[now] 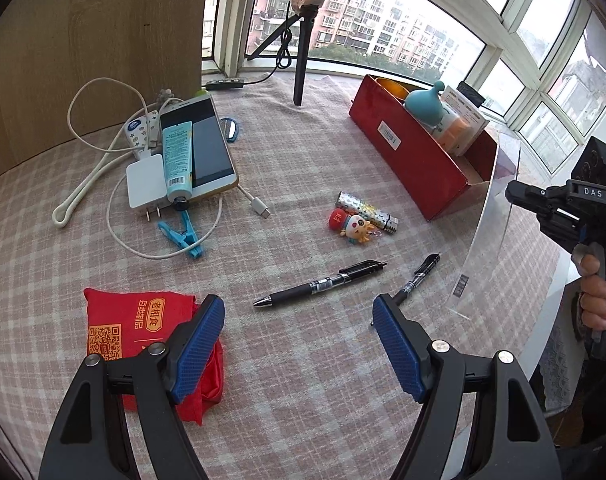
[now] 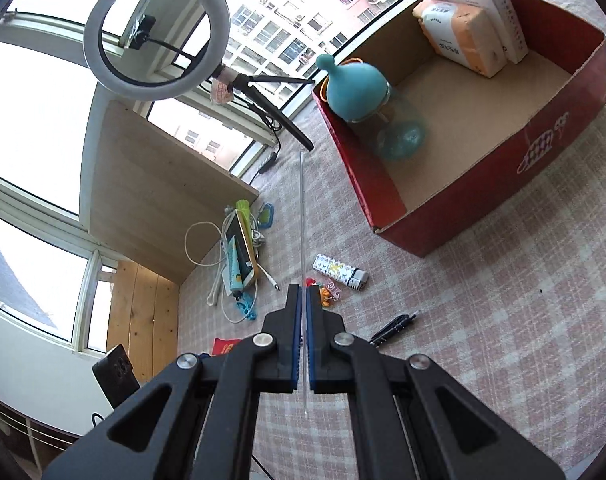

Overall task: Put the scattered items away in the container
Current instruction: 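Carry the clear plastic bag with the right gripper into the red box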

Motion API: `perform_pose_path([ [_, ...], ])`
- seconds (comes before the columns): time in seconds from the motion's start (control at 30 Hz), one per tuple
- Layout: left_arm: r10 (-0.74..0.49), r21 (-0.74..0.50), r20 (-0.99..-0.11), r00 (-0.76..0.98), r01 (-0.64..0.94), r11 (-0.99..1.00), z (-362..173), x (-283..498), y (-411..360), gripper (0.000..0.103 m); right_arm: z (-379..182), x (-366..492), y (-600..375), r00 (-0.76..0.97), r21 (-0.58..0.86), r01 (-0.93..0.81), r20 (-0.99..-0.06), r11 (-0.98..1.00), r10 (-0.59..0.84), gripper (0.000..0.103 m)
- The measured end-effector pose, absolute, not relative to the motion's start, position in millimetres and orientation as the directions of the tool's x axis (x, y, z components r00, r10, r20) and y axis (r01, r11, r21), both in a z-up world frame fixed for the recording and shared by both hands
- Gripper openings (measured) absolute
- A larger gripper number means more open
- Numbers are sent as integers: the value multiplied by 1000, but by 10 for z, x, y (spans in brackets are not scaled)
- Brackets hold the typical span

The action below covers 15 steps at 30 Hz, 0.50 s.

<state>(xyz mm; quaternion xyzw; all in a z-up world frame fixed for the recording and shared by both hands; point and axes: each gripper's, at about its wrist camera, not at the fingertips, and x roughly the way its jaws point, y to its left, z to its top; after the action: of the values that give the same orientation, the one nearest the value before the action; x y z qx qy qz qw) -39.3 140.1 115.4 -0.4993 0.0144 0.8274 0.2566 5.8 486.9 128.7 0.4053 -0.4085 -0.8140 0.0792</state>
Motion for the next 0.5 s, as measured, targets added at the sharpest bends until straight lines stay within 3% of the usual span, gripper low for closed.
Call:
perform_pose_path([
  [0.27, 425, -225, -821, -381, -468, -854, 1296, -487, 1587, 74, 1537, -80, 5860, -786, 758, -309, -544, -574, -294, 2],
  [0.5, 418, -235, -827, -376, -445, -864, 1249, -589, 1579, 74, 1004, -382, 6561, -775, 778, -503, -599, -376, -203, 2],
])
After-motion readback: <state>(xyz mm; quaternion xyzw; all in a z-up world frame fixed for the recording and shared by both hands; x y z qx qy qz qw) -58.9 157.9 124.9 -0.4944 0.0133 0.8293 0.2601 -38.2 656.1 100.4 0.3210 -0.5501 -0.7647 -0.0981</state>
